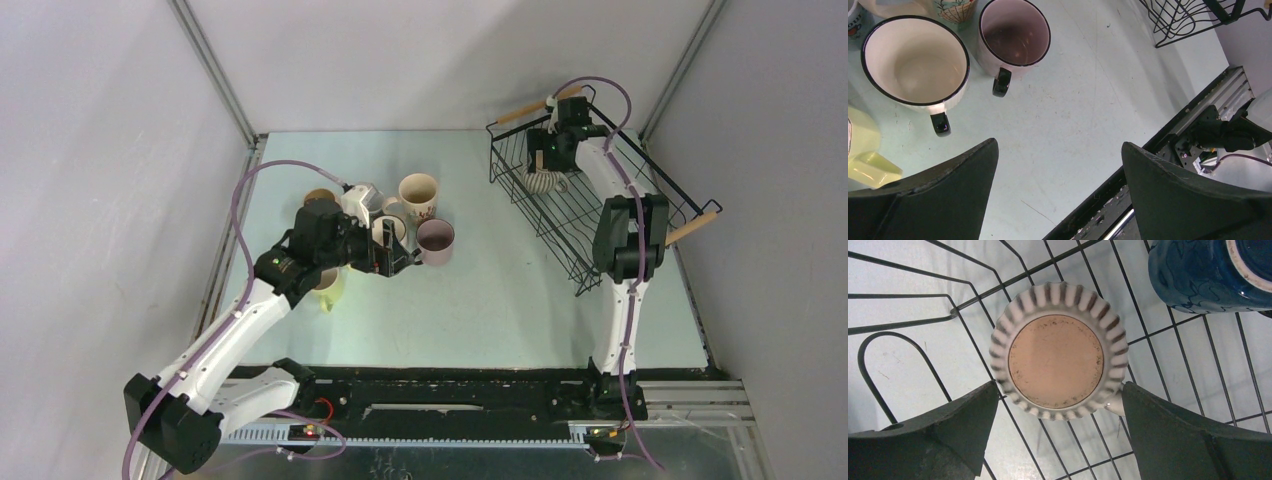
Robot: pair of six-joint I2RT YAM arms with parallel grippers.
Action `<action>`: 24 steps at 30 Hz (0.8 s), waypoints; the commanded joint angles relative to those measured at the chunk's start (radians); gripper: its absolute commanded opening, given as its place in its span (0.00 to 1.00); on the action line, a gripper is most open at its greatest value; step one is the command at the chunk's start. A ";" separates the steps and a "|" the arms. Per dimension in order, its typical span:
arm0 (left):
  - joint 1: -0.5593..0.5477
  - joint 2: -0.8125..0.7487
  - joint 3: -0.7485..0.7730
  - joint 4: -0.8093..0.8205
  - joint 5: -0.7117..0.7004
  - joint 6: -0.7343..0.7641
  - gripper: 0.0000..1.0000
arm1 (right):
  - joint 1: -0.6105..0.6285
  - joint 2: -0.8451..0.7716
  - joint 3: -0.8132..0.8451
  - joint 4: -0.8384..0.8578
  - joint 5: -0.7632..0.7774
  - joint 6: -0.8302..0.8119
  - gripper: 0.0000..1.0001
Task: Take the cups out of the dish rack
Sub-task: Unload the cup from the dish rack.
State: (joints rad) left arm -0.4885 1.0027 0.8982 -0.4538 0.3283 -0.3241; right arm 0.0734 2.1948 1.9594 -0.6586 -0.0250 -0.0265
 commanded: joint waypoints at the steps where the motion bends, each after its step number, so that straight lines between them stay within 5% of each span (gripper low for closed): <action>1: -0.004 0.002 -0.019 0.021 0.024 -0.006 1.00 | -0.003 -0.034 -0.014 0.019 -0.067 -0.004 1.00; 8: -0.004 0.004 -0.019 0.021 0.023 -0.007 1.00 | 0.005 0.008 0.006 -0.004 -0.061 0.099 0.98; 24: -0.004 0.011 -0.019 0.021 0.018 -0.009 1.00 | 0.029 0.060 0.110 -0.018 0.020 0.521 0.73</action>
State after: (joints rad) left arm -0.4885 1.0149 0.8982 -0.4538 0.3294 -0.3244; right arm 0.0830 2.2387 2.0132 -0.6891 -0.0296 0.3595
